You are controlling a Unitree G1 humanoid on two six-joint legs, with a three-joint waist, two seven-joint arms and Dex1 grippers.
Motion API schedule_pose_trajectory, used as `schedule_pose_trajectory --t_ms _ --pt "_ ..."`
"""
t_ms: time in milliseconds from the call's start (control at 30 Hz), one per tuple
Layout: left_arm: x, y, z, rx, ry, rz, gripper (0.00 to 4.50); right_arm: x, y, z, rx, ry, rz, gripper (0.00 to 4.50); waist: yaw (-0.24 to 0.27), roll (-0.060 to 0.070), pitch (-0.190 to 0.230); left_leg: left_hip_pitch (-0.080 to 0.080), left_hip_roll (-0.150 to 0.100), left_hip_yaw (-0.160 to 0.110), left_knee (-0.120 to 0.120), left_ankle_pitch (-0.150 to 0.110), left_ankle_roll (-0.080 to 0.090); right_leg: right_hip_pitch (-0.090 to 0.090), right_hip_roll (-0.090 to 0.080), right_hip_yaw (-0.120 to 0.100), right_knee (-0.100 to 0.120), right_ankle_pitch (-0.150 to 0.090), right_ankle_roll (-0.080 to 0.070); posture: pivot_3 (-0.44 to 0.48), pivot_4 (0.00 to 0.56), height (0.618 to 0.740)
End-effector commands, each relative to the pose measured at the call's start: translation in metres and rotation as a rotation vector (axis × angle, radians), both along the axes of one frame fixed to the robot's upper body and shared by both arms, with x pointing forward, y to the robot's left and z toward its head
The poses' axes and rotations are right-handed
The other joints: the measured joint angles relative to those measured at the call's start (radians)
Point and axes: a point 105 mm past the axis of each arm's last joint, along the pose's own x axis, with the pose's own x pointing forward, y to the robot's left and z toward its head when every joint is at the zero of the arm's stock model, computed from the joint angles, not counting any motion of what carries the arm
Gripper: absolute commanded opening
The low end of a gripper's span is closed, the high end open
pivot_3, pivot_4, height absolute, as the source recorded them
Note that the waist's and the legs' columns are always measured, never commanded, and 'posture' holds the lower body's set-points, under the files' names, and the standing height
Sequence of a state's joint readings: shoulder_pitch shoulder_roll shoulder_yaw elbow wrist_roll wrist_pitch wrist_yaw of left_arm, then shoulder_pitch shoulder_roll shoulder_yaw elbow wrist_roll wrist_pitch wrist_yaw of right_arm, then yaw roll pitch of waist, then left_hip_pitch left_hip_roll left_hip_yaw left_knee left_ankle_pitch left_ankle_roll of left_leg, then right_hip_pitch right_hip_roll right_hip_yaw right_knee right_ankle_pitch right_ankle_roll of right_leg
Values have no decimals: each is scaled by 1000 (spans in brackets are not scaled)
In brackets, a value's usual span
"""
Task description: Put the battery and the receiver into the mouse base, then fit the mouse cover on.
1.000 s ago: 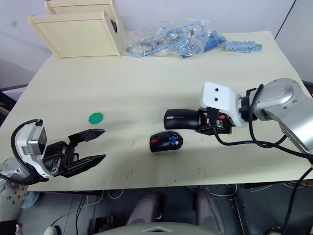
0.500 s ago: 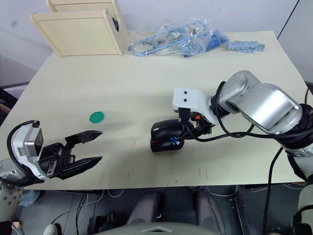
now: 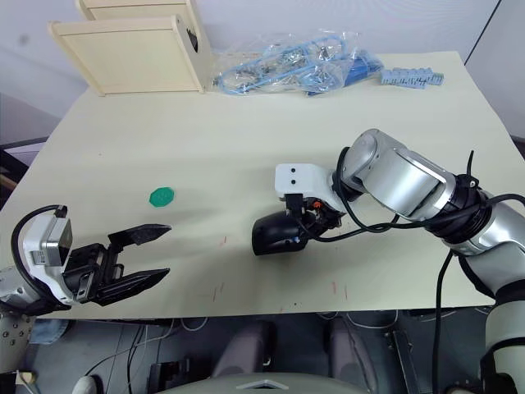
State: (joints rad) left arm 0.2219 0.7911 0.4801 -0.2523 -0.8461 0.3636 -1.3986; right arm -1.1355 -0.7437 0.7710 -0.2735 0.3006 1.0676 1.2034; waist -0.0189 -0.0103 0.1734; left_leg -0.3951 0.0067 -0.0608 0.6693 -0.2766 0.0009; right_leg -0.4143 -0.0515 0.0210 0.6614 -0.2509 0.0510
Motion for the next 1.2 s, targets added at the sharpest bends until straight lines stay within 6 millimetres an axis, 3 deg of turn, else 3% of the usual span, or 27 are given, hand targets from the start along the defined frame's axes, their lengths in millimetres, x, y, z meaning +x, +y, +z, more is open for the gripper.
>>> schedule_pose_trajectory --t_ms 33,533,1200 --pt "-1 0 7 22 -34 0 4500 2 0 4 10 -21 8 2747 0 0 0 0 0 0 0 0 0 0 0 0 0 0 0 0 150 740" --pt "1 -4 8 23 -37 2 4500 1 -2 -15 3 7 -4 2747 -1 0 0 0 0 0 0 0 0 0 0 0 0 0 0 0 150 740" --pt "0 -7 8 20 -33 10 4500 6 5 -24 8 15 -13 2747 -1 0 0 0 0 0 0 0 0 0 0 0 1 0 0 0 150 740"
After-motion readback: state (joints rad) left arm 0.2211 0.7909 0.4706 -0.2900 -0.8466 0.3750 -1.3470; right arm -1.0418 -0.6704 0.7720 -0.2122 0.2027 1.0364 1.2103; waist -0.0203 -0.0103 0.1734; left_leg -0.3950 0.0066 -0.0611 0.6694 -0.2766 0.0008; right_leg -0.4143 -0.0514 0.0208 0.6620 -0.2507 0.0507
